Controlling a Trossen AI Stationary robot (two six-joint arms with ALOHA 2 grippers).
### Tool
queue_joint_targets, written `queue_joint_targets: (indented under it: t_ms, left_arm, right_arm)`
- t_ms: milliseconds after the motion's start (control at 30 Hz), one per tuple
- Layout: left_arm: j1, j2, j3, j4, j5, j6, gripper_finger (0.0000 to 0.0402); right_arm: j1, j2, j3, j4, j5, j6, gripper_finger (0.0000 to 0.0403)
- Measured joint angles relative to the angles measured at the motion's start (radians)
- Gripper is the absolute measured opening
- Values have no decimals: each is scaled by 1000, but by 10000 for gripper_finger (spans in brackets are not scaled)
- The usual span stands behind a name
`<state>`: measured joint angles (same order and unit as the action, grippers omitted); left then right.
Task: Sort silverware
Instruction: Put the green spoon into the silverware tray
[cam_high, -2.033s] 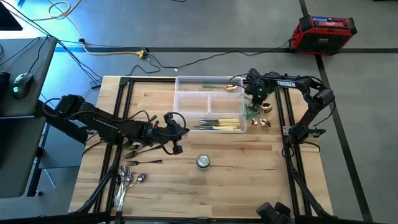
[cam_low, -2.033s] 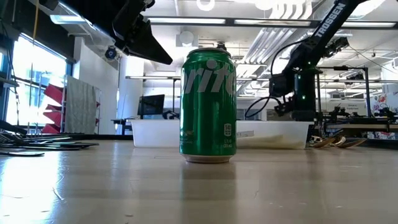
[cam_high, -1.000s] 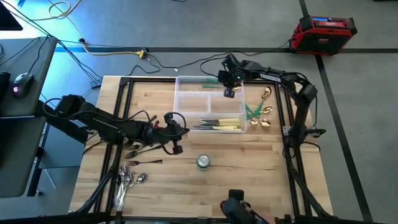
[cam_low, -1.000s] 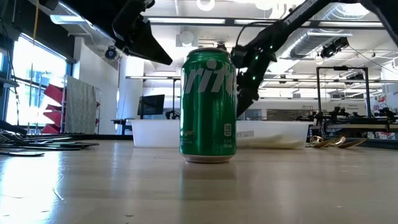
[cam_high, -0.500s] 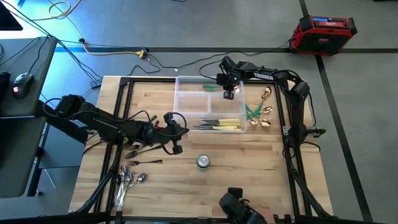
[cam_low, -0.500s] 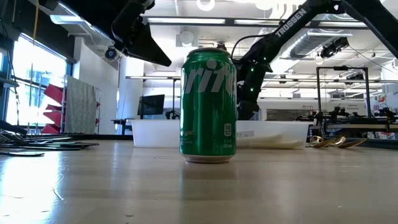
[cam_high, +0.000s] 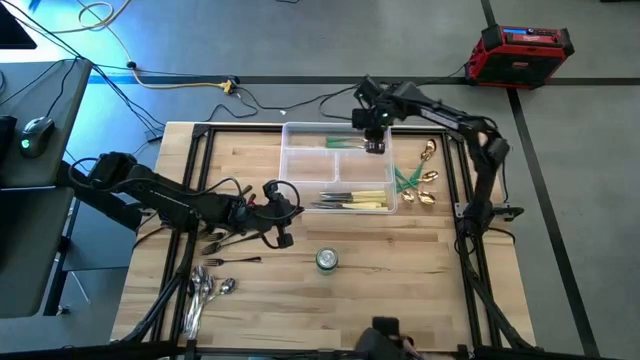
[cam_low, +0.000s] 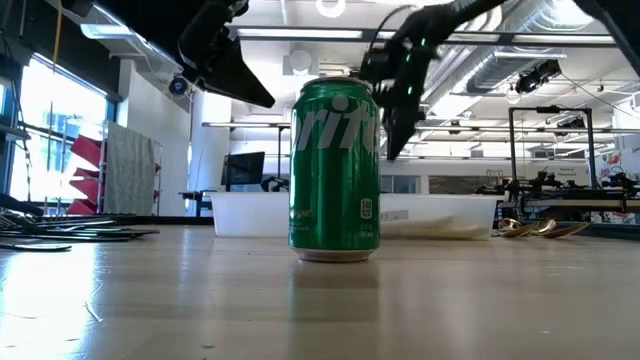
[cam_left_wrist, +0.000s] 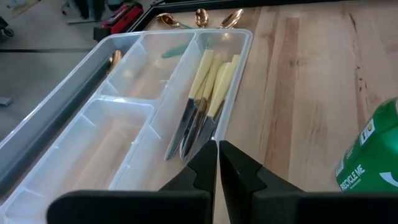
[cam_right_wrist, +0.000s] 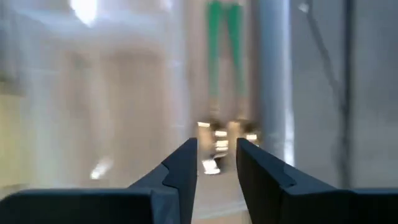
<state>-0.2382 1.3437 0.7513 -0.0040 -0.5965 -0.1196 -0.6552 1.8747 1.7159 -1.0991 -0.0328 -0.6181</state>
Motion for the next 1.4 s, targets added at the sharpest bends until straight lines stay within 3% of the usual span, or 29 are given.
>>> queue_joint_targets:
  t_ms: [167,367,533,667,800,1400]
  left_arm:
    - [0,0,0,-4,6,0,0]
    - [-1,0,0,-17,8,-2,0]
    - [-1,0,0,-11,8,-2,0]
    - [-1,0,0,4,2,9,0]
    - [2,0,0,9,-1,17,0]
    - [2,0,0,6,-14,26,0]
  right_arm:
    - [10,-146,-77,-117,-75,133,89]
    - [23,-372,-391,-63,-137,302,85]
    - [36,-532,-698,40,-123,483,85]
    - [36,-591,-869,114,-14,576,94]
    - [27,-589,-960,163,111,610,117]
    - [20,-350,-945,192,110,613,135]
